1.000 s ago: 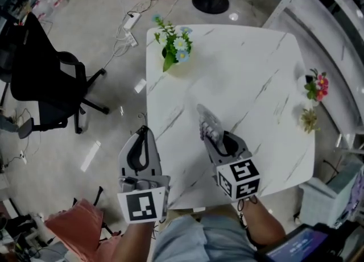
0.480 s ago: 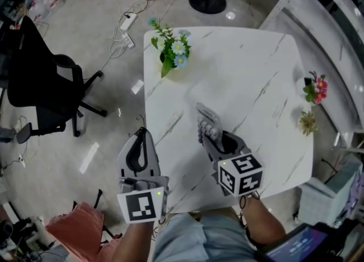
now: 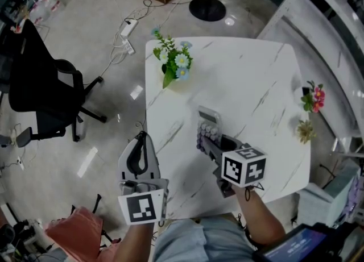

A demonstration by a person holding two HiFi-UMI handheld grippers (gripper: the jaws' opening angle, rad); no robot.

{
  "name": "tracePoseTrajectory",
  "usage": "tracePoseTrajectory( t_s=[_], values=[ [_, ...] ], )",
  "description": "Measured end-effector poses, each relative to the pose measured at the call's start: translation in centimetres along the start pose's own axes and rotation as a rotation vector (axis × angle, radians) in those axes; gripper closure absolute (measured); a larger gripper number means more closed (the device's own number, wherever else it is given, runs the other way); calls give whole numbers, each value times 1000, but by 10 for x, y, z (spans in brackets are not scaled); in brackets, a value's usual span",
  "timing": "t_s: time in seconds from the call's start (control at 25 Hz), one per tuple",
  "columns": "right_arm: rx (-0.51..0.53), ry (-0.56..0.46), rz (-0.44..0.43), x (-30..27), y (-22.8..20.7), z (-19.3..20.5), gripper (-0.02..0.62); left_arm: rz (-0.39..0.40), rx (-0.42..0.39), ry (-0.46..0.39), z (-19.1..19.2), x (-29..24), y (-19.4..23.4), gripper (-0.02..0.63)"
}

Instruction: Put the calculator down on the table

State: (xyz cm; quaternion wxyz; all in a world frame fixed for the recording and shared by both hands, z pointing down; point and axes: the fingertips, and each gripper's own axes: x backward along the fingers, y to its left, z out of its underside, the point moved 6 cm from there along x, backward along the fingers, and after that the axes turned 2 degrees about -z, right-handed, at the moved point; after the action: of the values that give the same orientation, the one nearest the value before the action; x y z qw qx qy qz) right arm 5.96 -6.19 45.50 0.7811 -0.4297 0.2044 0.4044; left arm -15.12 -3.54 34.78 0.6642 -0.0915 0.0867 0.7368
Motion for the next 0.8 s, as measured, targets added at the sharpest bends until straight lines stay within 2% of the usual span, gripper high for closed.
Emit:
tracePoseTrajectory(
  t_s=[0.32,0.8],
  values=[
    [-104,15,-42,-13,-9,-4,433,6,19,19,2,-9,6,598],
    [-91,19,-31,-21,-20,-2,411,-5,24,43,5,-22,11,598]
  ],
)
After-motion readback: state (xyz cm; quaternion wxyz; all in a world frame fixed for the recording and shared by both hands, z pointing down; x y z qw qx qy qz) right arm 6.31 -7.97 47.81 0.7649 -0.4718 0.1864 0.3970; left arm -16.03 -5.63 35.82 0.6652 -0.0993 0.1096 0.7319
